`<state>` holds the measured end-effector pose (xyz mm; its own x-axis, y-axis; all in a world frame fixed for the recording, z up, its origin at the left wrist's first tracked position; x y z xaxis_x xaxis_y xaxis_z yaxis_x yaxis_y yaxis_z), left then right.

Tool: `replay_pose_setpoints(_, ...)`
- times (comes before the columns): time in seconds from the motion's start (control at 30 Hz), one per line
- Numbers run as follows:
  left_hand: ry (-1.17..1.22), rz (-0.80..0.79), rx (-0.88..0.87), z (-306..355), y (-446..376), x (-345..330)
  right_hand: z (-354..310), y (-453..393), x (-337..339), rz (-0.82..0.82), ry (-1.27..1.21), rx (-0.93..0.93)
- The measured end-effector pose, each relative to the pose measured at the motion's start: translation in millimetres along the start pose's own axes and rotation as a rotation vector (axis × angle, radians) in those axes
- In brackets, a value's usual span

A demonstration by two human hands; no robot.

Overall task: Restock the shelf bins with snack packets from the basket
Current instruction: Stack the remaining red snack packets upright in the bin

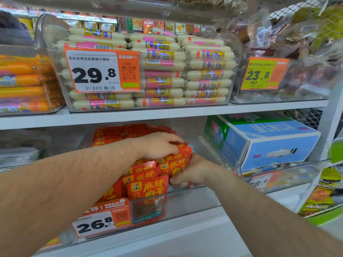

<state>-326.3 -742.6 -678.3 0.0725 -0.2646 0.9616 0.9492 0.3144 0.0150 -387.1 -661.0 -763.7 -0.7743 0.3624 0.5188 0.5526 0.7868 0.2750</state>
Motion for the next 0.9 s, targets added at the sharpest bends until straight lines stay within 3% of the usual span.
replay_pose_setpoints(0.4, -0.078, 0.166, -0.025, -12.8, 5.6, 3.9, -3.5, -10.8, -13.4, -0.091, -0.057, 0.032)
replay_pose_setpoints(0.53, -0.125, 0.044, -0.016, -11.6, 7.9, -4.4, 2.8, -16.7, -13.6, -0.061, -0.095, 0.025)
replay_pose_setpoints(0.63, -0.3, -0.069, 0.007, -12.4, 4.6, -14.9, 3.5, -17.0, -10.0, -0.026, -0.051, 0.028)
replay_pose_setpoints(0.9, -0.392, -0.063, 0.081, -7.5, -1.1, -13.9, 2.9, -12.5, -16.1, -0.069, 0.075, 0.011)
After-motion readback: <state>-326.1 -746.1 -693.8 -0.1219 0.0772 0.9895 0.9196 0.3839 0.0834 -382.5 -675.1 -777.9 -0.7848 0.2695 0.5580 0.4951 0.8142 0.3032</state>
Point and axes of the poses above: each hand's wrist, its own y-axis away from the middle knuckle, its own x-axis out of the back of the hand, z = x × y, the point moved 9 cm from there along -y, towards the middle knuckle, and after that the axes turned 5 degrees about -y, right-handed, at the moved point
